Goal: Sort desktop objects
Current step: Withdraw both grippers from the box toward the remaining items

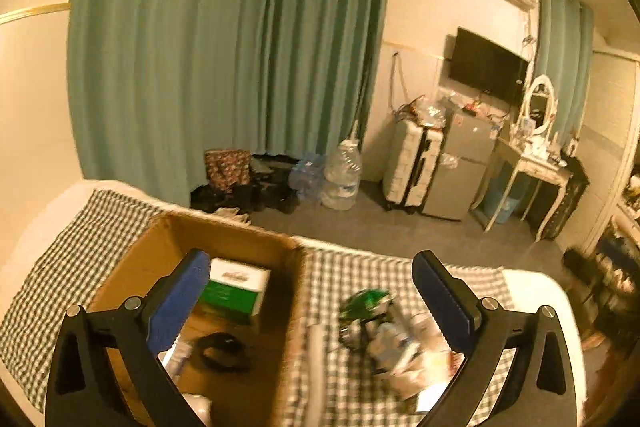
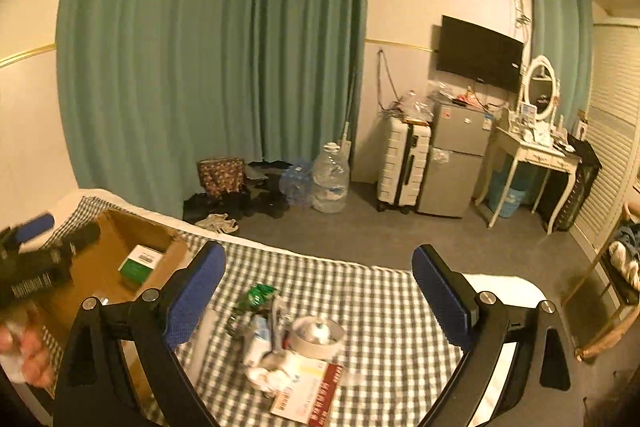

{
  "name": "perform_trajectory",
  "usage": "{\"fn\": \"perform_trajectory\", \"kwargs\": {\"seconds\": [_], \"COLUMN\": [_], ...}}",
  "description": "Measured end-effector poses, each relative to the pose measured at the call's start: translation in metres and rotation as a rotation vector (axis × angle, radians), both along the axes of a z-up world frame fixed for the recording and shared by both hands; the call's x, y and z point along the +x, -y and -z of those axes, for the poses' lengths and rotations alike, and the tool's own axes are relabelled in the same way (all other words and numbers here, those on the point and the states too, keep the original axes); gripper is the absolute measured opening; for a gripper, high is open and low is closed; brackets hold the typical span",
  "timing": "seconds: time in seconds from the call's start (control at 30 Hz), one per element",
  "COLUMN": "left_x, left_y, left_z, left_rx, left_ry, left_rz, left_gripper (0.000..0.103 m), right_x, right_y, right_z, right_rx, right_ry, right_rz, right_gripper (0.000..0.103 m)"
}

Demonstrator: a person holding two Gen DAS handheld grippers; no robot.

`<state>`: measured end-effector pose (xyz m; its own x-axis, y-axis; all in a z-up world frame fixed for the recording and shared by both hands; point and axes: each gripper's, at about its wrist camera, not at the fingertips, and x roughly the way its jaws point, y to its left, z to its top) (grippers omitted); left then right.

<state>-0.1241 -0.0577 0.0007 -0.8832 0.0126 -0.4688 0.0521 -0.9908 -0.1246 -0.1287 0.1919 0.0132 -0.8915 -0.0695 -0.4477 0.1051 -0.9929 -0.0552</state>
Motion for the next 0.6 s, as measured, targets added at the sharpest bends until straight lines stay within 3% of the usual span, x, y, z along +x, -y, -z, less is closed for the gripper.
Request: {"fn": "perform_trajectory", "kwargs": {"seconds": [0.2,0.47,0.6], "left_x": [0.003,0.001,0.006], "left_y": [-0.042,-0.074,-0.076], "left_z": [0.003,0.069,0.096], "left_rx": [-0.046,-0.119,-0.145], "left_ry": [0.002,0.057,0.067], "left_rz": [0.046,0.079,0.102], "left_gripper": [0.103,0.103,0.094], "right_x": [0.015,0.024,0.02], "right_y": [-0.042,-0.074,-0.079], "right_z": [0.016,0.061,0.096], "right_rx": [-0.03,-0.104,-0.096], "right_ry": [0.022,0.061,0.12], "right_rz": [0.047,0.076,0.064], "right_gripper": [0.096,0.096,0.096]}}
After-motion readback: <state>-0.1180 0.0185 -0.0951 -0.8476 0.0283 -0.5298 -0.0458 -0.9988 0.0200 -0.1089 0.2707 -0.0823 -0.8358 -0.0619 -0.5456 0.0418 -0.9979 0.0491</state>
